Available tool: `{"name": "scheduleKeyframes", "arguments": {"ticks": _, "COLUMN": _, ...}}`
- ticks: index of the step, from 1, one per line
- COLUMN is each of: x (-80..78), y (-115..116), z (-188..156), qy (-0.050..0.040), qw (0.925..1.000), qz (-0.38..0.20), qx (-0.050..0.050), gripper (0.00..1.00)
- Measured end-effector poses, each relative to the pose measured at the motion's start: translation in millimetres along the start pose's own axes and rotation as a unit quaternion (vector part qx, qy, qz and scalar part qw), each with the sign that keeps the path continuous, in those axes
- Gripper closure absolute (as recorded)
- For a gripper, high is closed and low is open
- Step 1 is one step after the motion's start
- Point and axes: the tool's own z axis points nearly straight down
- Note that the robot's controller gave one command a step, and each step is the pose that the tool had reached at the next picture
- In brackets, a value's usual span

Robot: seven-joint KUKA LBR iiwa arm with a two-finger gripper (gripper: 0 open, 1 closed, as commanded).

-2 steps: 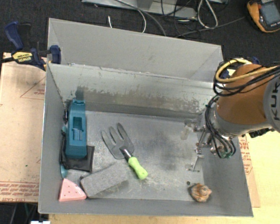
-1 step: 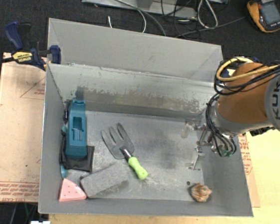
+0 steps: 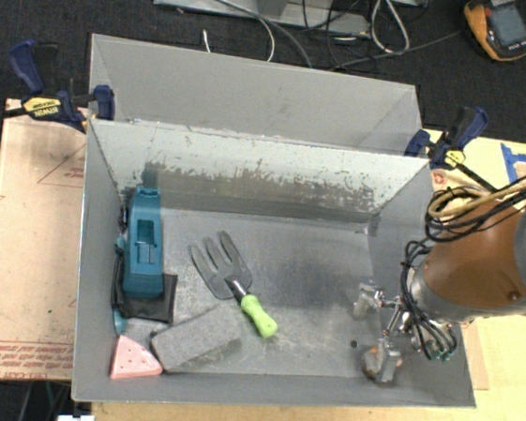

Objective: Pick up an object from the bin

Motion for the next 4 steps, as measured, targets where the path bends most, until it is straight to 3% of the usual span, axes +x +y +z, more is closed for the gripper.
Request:
{"name": "scheduleKeyframes", "arguments": {"ticks": 1, "x": 6.2, "y": -15.5, "z": -35.3, "qy": -0.0079, "qw": 0.9818, "qz": -0.190, "qx": 0.000, "gripper": 0.00}}
{"name": "scheduleKeyframes", "arguments": {"ticks": 2, "x": 16.7, "y": -16.6, "z": -31.8, "qy": -0.0036, "qw": 0.9991, "qz": -0.041, "qx": 0.000, "gripper": 0.00}}
{"name": "scheduleKeyframes", "arguments": {"ticks": 3, "x": 8.8, "y": -19.4, "z": -3.3, "qy": -0.0070, "qw": 0.9725, "qz": -0.233, "qx": -0.002, "gripper": 0.00}}
{"name": "scheduleKeyframes", "arguments": {"ticks": 4, "x": 15.5, "y": -15.3, "z": -4.5, "qy": -0.0082, "qw": 0.9990, "qz": -0.043, "qx": 0.001, "gripper": 1.00}}
